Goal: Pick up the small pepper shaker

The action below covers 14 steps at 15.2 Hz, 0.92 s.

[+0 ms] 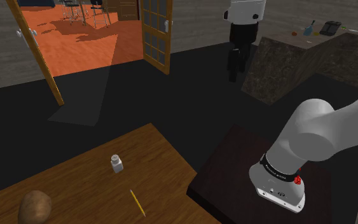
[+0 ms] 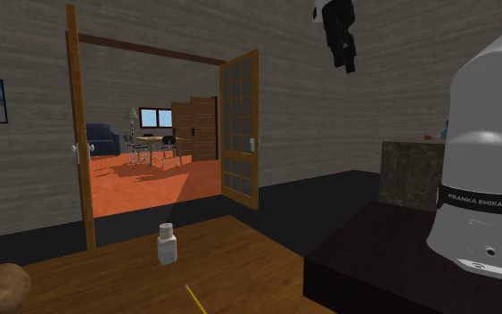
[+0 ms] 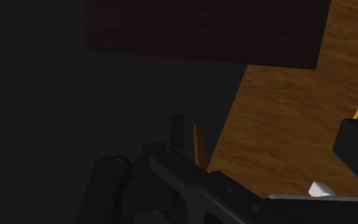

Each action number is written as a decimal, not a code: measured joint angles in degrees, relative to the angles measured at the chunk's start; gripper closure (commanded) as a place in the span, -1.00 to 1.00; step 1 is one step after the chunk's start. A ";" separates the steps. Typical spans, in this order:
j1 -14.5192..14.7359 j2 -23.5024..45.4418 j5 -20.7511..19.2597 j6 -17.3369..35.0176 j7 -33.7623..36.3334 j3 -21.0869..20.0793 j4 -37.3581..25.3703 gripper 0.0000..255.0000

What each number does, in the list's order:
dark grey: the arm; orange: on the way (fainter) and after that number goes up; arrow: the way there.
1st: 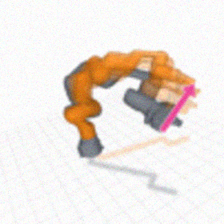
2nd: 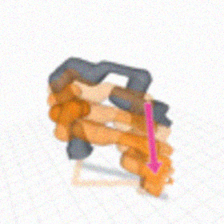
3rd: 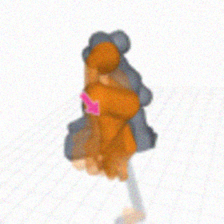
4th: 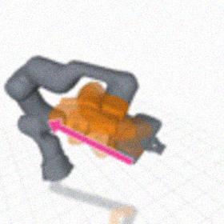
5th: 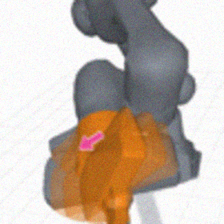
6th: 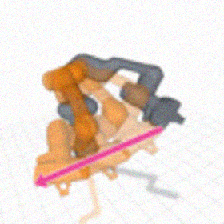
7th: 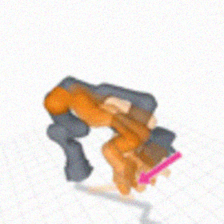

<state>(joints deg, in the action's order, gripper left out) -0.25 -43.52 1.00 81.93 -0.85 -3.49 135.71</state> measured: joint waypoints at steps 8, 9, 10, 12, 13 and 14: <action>1.53 8.37 2.93 9.89 3.55 -4.16 1.80 -1.00; 1.87 9.64 3.42 11.13 4.28 -4.94 1.73 -1.00; 2.03 11.55 3.69 12.67 4.79 -5.57 1.35 -1.00; 2.38 14.88 4.18 15.86 5.81 -6.78 1.20 -1.00; 2.69 16.74 4.53 17.27 6.63 -7.62 0.75 -1.00; 2.92 18.37 4.73 18.73 7.25 -8.28 0.60 -1.00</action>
<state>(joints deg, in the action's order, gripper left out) 2.66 -25.15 5.73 100.66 6.39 -11.77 136.31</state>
